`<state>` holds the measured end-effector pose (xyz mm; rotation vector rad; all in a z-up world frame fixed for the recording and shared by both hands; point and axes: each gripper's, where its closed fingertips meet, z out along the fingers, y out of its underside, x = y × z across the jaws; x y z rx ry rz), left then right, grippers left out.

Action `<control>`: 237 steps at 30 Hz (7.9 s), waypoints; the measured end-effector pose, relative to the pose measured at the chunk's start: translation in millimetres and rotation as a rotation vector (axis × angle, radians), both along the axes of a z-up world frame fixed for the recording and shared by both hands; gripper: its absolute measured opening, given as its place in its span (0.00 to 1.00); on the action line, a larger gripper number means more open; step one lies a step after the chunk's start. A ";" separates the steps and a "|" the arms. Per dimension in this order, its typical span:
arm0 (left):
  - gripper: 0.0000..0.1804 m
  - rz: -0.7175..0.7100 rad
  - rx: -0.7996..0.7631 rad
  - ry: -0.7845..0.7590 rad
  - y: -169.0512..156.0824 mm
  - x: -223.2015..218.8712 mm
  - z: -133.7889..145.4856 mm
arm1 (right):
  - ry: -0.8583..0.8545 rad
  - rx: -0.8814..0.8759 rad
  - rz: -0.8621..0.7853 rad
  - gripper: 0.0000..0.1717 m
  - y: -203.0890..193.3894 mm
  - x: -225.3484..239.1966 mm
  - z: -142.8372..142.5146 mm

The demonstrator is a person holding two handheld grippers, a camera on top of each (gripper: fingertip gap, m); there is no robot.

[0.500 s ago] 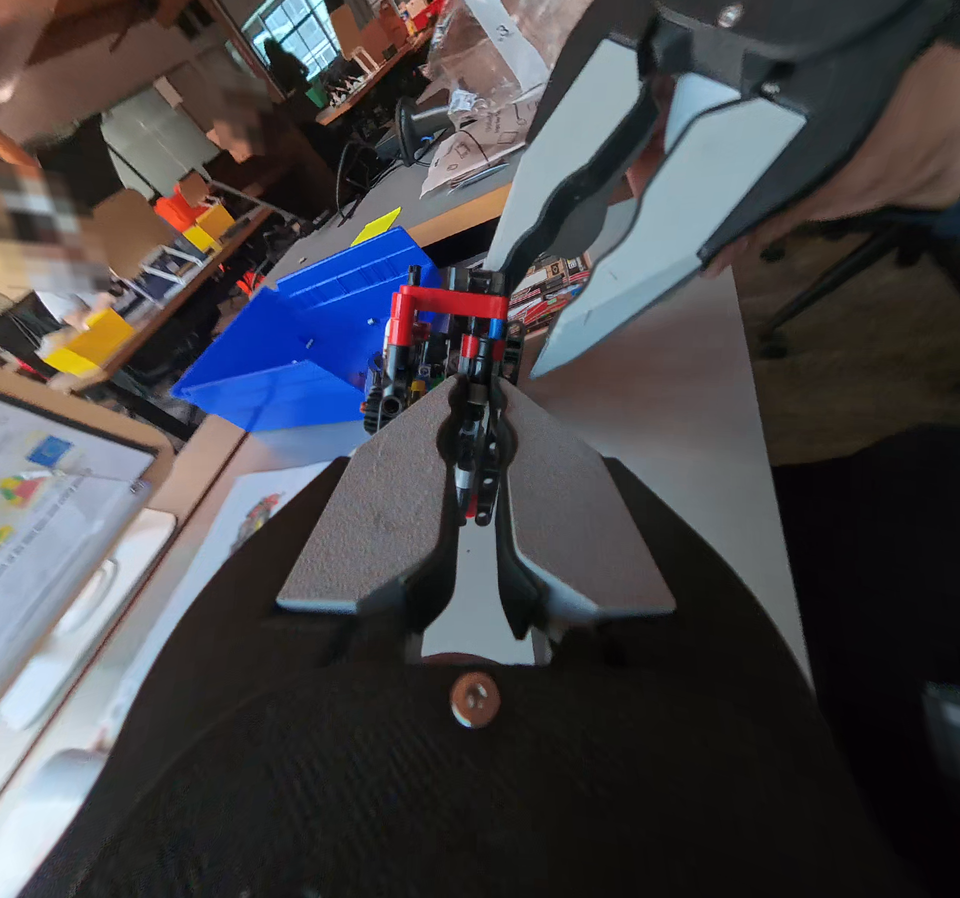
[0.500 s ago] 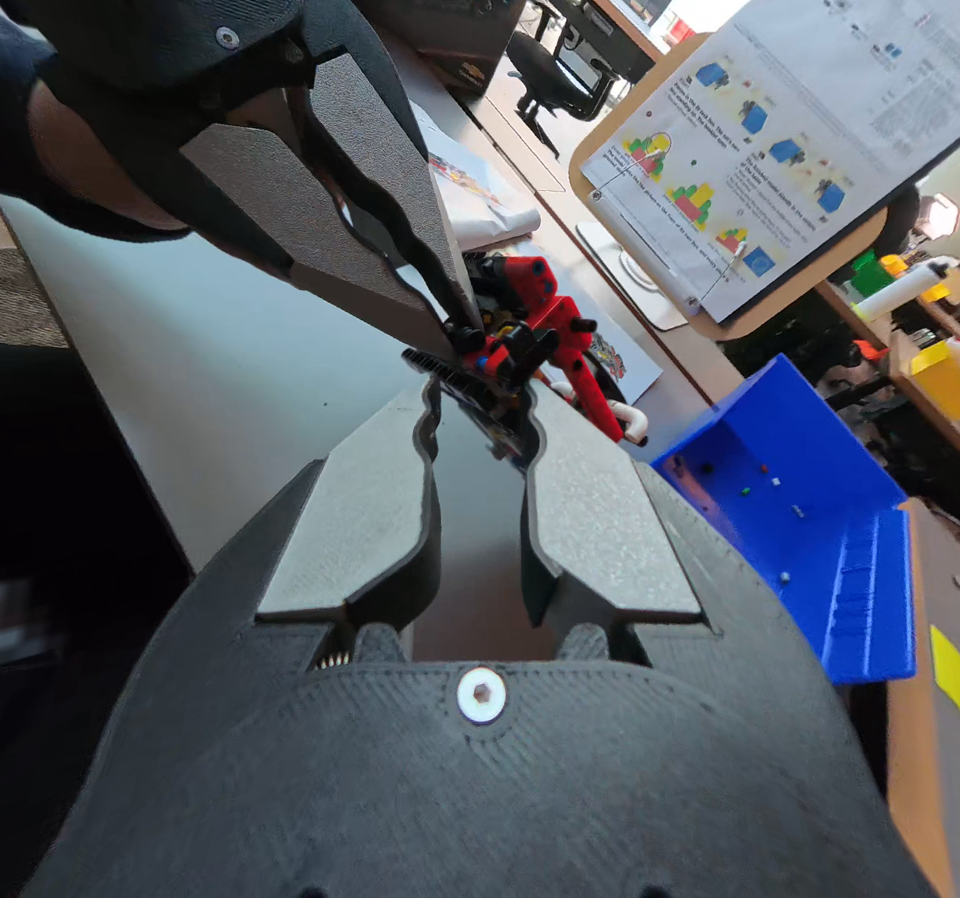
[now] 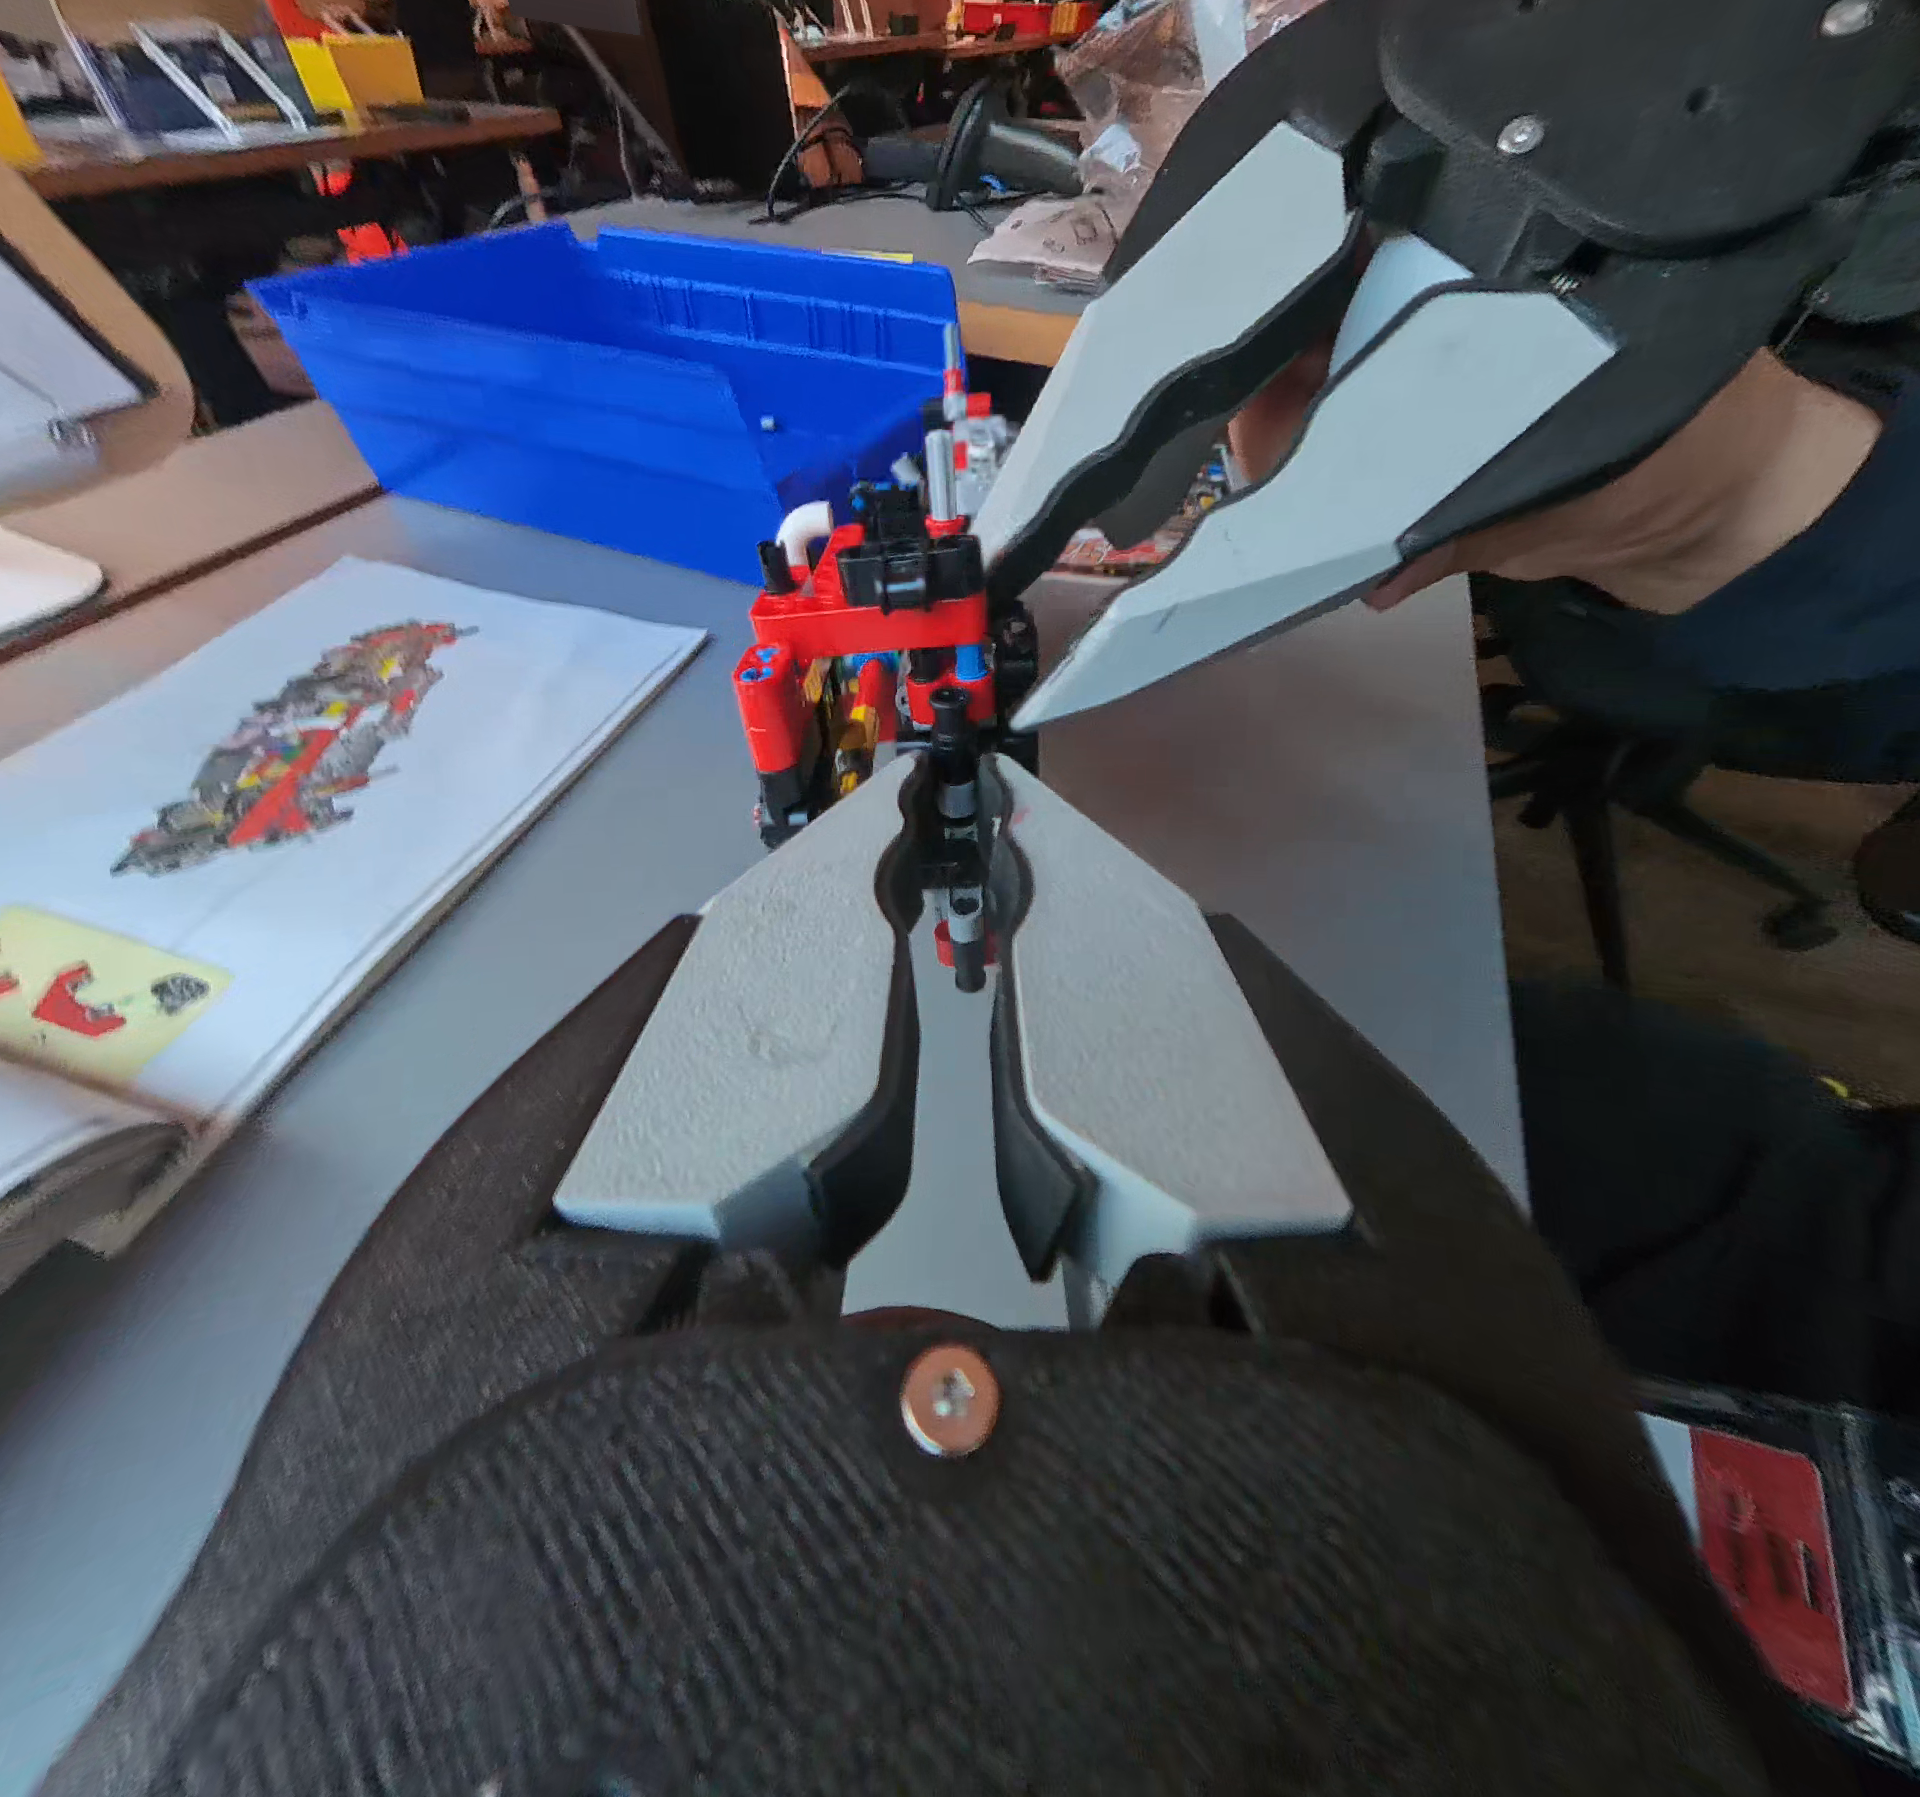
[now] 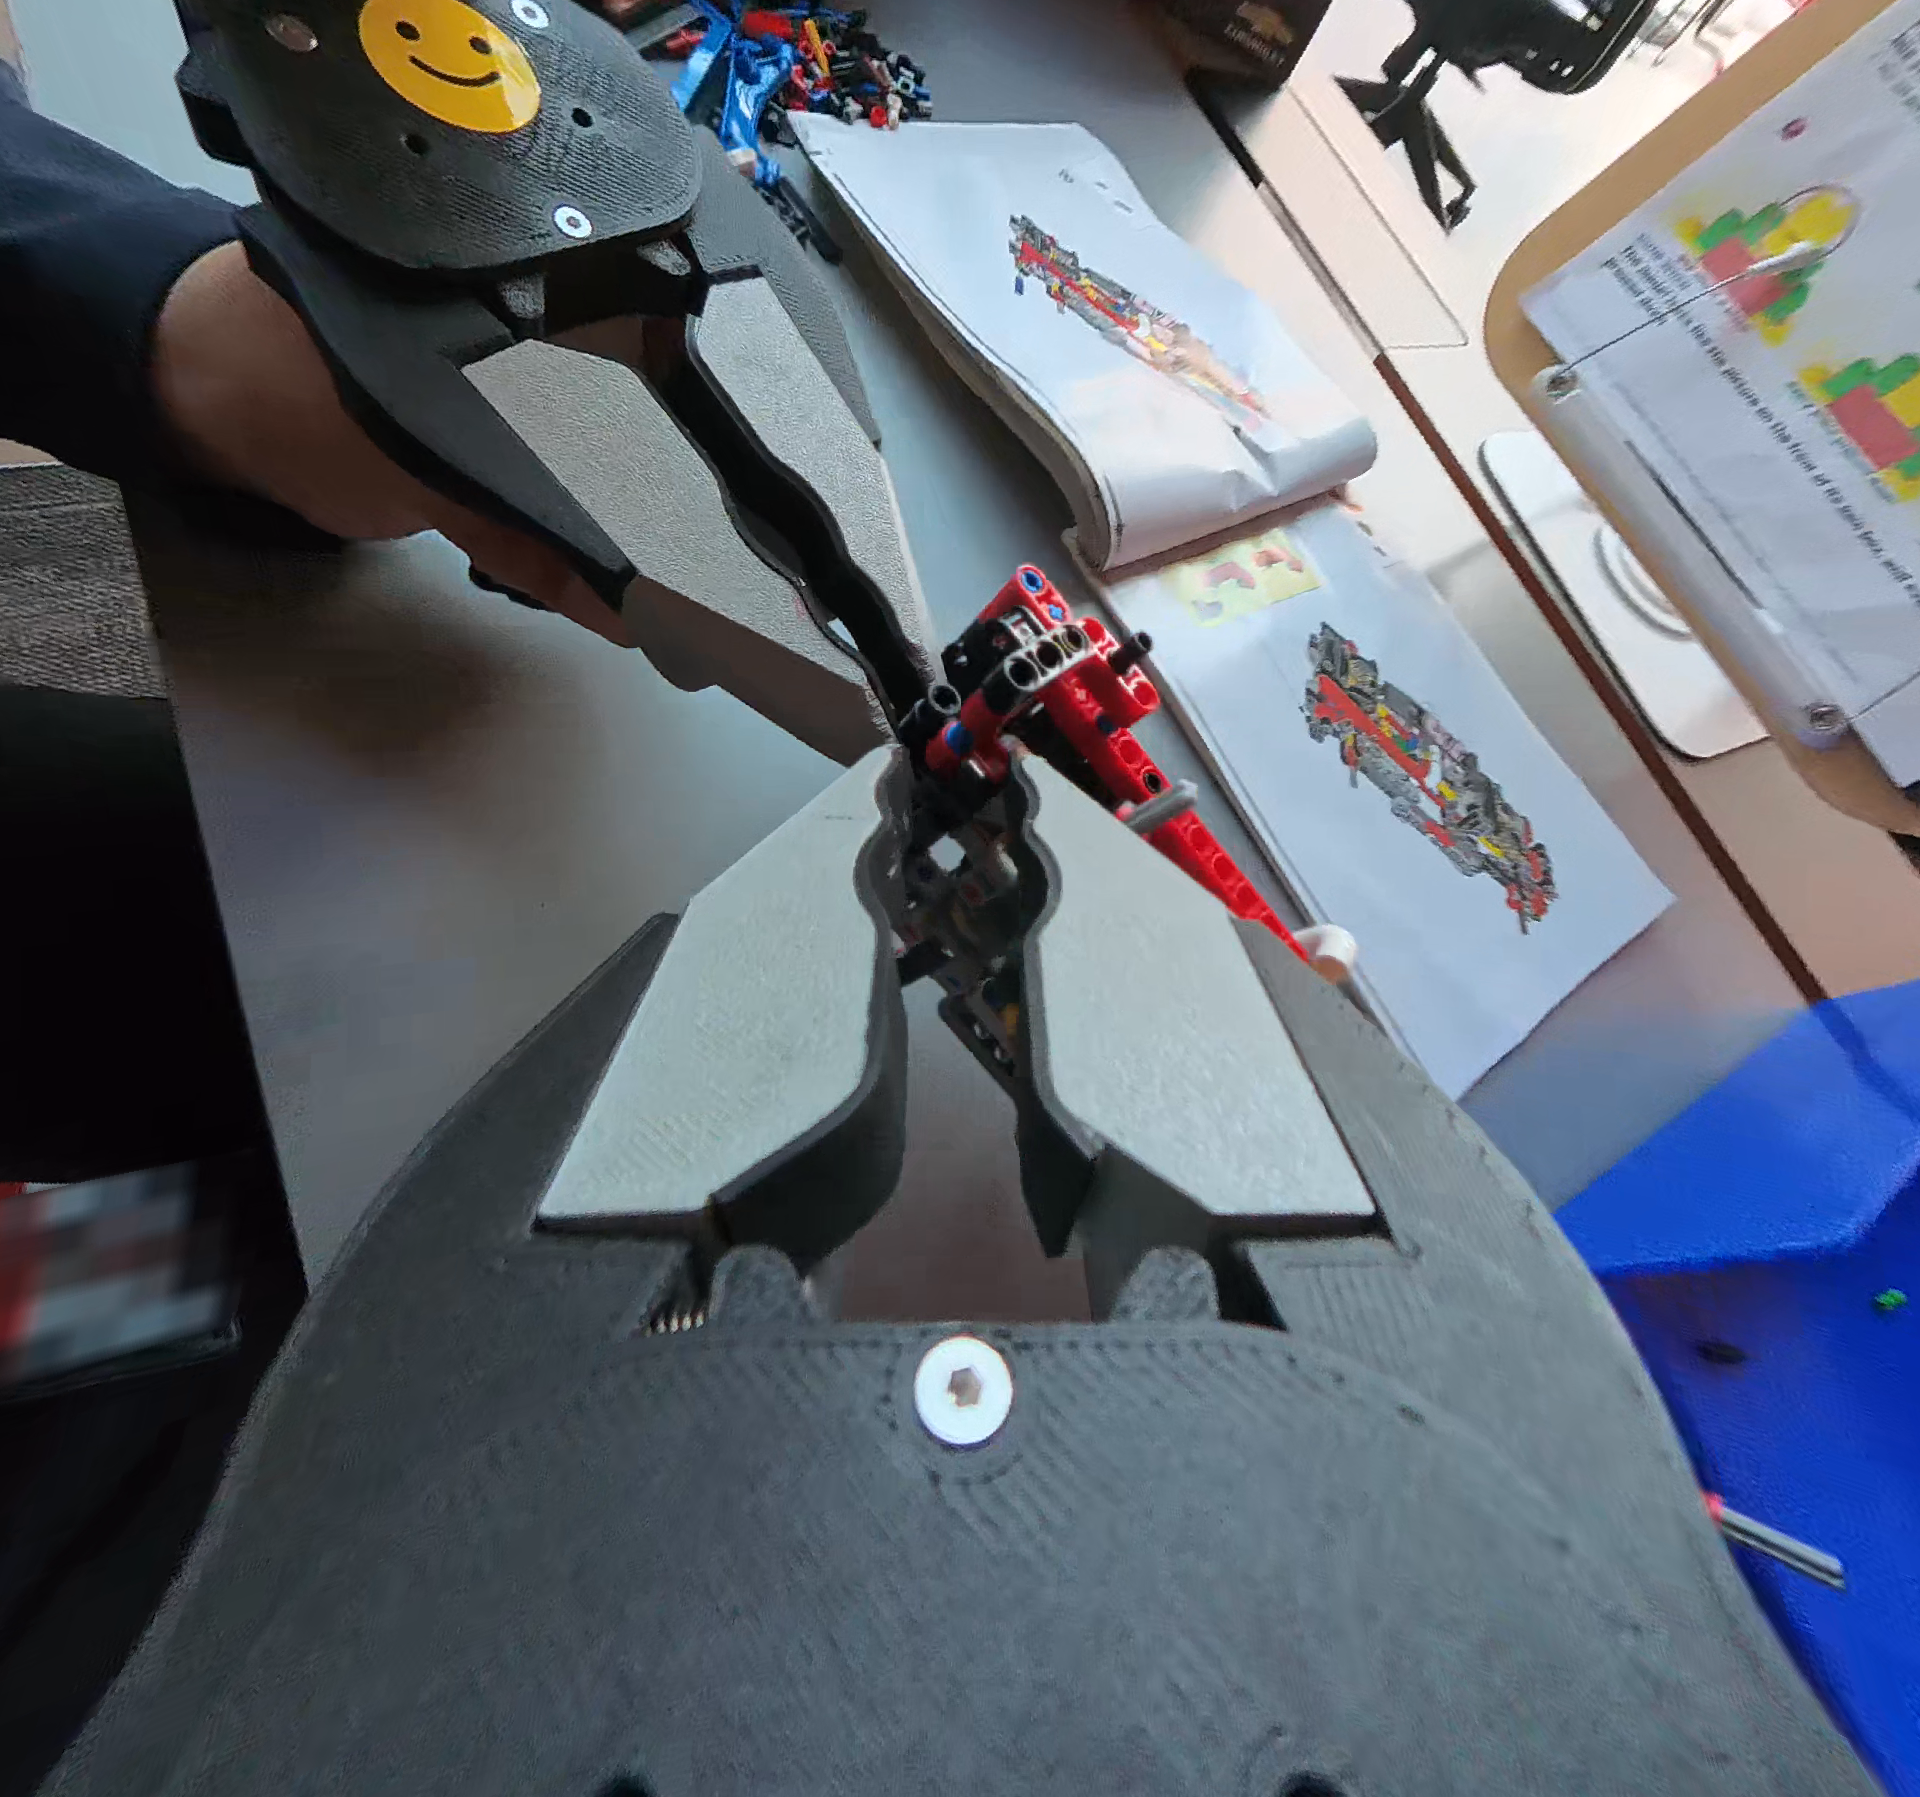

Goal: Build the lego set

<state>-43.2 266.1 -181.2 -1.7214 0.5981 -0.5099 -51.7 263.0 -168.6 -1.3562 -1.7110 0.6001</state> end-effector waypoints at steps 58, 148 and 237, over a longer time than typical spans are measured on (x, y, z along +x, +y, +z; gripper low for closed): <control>0.03 -0.276 0.437 0.490 -26.5 -10.1 -31.3 | -0.482 -0.278 0.429 0.37 -28.9 -5.7 -16.3; 0.35 -0.622 -0.298 0.313 -53.5 33.7 -80.9 | -0.194 0.124 0.241 0.38 -62.1 62.0 -96.0; 0.23 -0.368 -0.229 0.425 -49.0 67.7 -89.0 | 0.010 -0.304 -0.212 0.02 -71.5 115.9 -111.6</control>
